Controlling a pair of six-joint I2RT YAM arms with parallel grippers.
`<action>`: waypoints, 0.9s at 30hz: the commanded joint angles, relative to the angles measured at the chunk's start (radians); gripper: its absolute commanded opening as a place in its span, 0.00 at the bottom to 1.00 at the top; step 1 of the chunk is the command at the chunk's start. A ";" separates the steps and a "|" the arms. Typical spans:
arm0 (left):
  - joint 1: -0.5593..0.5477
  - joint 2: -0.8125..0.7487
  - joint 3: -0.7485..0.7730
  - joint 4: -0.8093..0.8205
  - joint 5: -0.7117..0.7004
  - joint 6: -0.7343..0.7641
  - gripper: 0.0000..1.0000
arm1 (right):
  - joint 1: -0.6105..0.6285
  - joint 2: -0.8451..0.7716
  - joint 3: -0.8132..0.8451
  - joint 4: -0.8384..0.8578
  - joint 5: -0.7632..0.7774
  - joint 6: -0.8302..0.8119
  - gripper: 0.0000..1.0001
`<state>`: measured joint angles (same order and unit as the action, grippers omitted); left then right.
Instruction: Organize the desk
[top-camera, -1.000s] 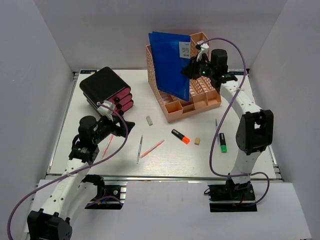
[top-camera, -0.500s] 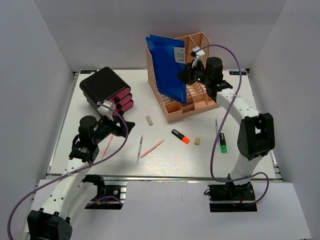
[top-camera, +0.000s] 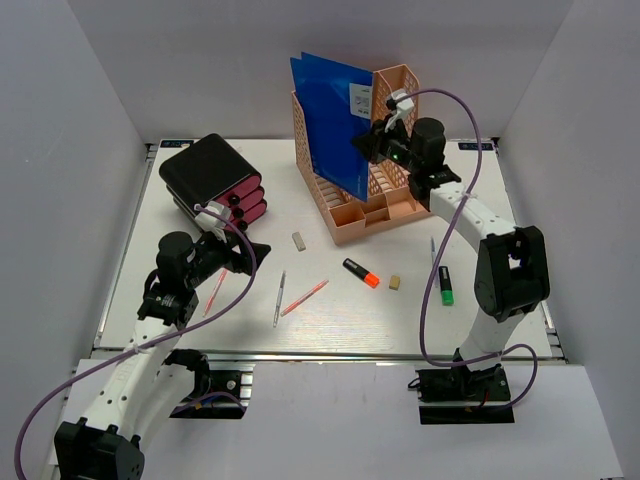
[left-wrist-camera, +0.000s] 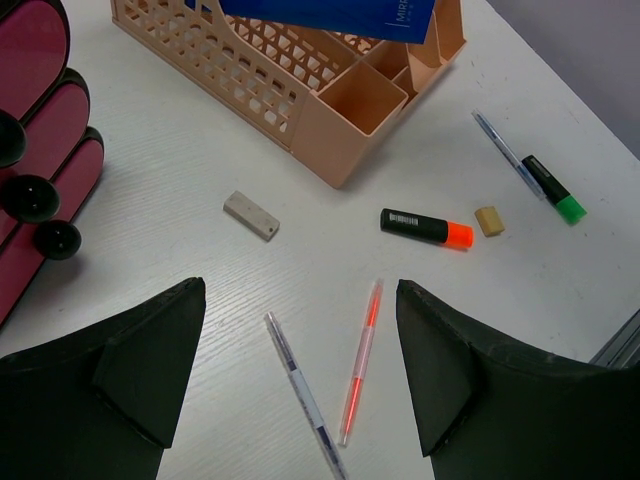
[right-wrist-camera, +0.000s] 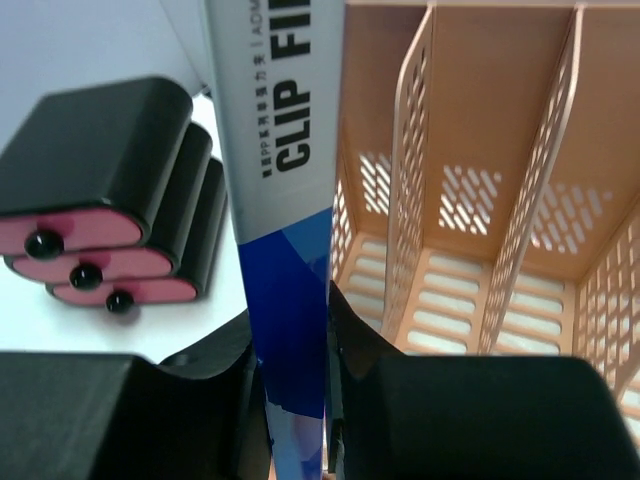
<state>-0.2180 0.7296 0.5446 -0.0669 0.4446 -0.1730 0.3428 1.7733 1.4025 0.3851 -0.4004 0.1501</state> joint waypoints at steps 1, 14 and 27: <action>0.005 -0.016 -0.012 0.026 0.028 -0.002 0.86 | 0.018 -0.063 -0.013 0.305 0.000 0.075 0.00; 0.005 -0.012 -0.011 0.032 0.037 -0.002 0.86 | 0.058 0.044 0.027 0.462 0.049 0.055 0.00; 0.005 0.013 -0.011 0.032 0.036 0.004 0.86 | 0.064 0.127 0.016 0.548 0.078 0.043 0.00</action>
<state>-0.2180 0.7387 0.5430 -0.0586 0.4580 -0.1730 0.3923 1.9163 1.3720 0.7322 -0.3164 0.1783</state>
